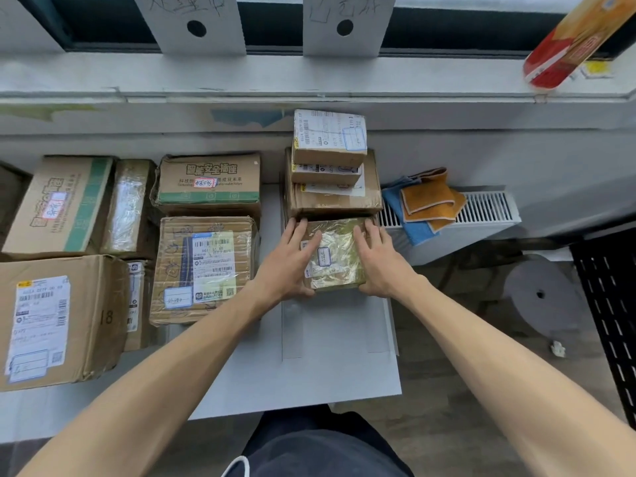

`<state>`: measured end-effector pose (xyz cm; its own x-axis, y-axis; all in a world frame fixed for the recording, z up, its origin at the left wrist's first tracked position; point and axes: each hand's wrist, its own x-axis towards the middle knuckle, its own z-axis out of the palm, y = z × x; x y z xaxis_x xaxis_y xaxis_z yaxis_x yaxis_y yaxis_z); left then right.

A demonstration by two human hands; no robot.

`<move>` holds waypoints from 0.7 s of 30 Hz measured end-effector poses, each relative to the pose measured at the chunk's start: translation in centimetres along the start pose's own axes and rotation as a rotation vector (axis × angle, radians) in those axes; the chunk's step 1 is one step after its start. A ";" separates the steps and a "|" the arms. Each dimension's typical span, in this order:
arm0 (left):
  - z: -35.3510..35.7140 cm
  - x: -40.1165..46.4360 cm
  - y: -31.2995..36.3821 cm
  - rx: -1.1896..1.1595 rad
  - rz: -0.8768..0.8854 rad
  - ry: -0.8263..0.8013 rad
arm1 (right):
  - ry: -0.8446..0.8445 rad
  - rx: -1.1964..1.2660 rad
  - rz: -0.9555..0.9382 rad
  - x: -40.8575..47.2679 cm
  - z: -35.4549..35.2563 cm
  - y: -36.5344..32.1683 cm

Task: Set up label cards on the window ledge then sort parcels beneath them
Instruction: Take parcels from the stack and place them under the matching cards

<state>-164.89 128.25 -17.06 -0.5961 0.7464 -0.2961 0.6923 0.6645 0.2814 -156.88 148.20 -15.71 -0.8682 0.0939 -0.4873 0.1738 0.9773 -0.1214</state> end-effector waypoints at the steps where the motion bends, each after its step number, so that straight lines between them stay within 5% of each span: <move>1: 0.0 -0.1 0.1 0.010 -0.003 -0.004 | -0.006 0.018 0.007 -0.1 0.0 -0.1; 21: 4.1 -12.9 3.9 0.097 -0.076 0.005 | 0.105 0.195 -0.044 -12.9 5.7 -1.7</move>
<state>-152.87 121.05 -15.87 -0.6502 0.6942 -0.3087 0.6810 0.7127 0.1684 -143.32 144.21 -14.11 -0.9187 0.0816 -0.3865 0.2130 0.9264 -0.3106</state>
